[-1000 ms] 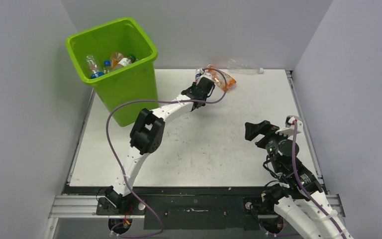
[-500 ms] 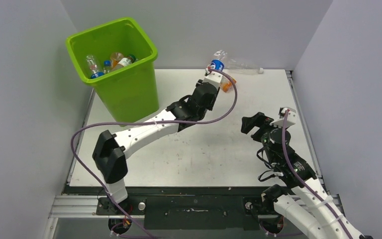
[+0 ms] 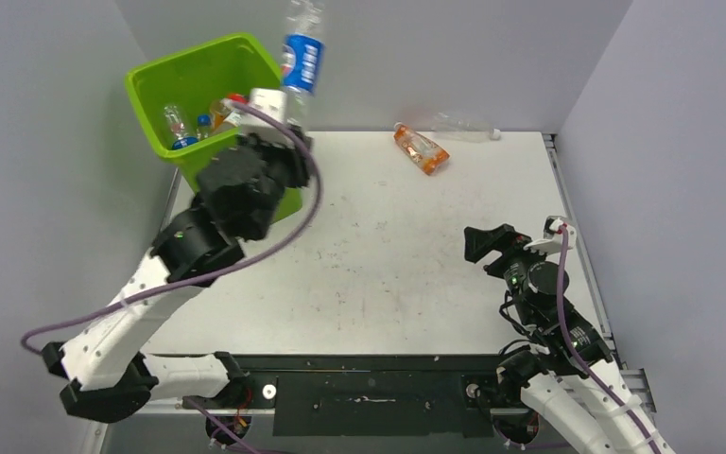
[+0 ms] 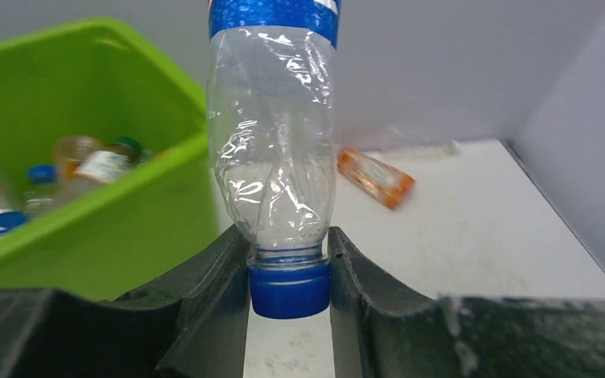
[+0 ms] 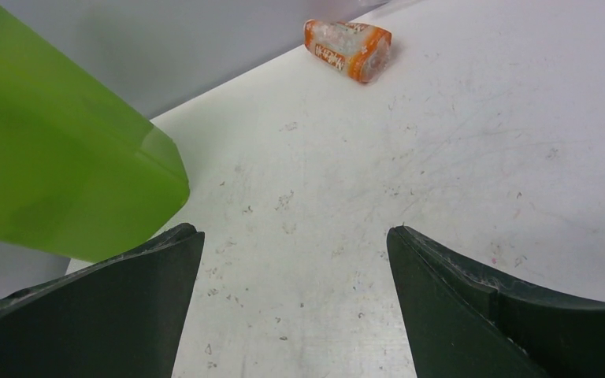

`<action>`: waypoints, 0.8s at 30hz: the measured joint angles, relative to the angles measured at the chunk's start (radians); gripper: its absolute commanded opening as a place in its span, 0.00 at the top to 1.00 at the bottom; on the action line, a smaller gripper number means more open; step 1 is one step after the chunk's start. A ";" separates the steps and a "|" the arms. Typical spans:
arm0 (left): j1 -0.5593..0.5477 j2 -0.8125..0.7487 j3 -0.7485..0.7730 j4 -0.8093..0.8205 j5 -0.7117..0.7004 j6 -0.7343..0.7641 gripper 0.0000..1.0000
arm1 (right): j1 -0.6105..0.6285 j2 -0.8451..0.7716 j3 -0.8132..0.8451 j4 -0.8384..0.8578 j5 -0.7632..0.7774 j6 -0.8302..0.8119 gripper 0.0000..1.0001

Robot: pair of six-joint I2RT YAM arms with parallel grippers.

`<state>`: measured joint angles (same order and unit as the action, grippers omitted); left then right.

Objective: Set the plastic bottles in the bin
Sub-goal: Place the plastic bottle in the trash bin.

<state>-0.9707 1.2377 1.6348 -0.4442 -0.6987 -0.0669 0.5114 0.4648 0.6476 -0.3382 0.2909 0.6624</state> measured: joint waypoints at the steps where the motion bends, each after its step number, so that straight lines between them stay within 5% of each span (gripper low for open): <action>1: 0.060 -0.033 0.014 -0.016 0.014 -0.024 1.00 | 0.000 -0.010 -0.009 -0.007 -0.002 0.000 0.10; 5: 0.403 -0.101 0.061 -0.088 0.133 -0.153 1.00 | 0.000 -0.046 -0.046 -0.025 -0.010 0.003 0.11; 8: 0.562 -0.110 0.066 -0.130 0.219 -0.233 1.00 | 0.000 -0.048 -0.060 -0.037 -0.013 0.005 0.10; 17: 0.791 0.051 0.105 -0.181 0.441 -0.465 1.00 | 0.000 -0.095 -0.074 -0.075 -0.039 0.030 0.10; 22: 0.819 0.096 0.086 -0.183 0.449 -0.546 0.99 | 0.000 -0.121 -0.074 -0.106 -0.036 0.026 0.10; 24: 0.821 0.111 0.089 -0.184 0.448 -0.561 0.92 | 0.000 -0.128 -0.074 -0.118 -0.034 0.026 0.10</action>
<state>-0.1493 1.3491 1.7233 -0.6281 -0.2504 -0.6277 0.5114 0.3370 0.5739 -0.4561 0.2565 0.6888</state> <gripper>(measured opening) 0.330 0.897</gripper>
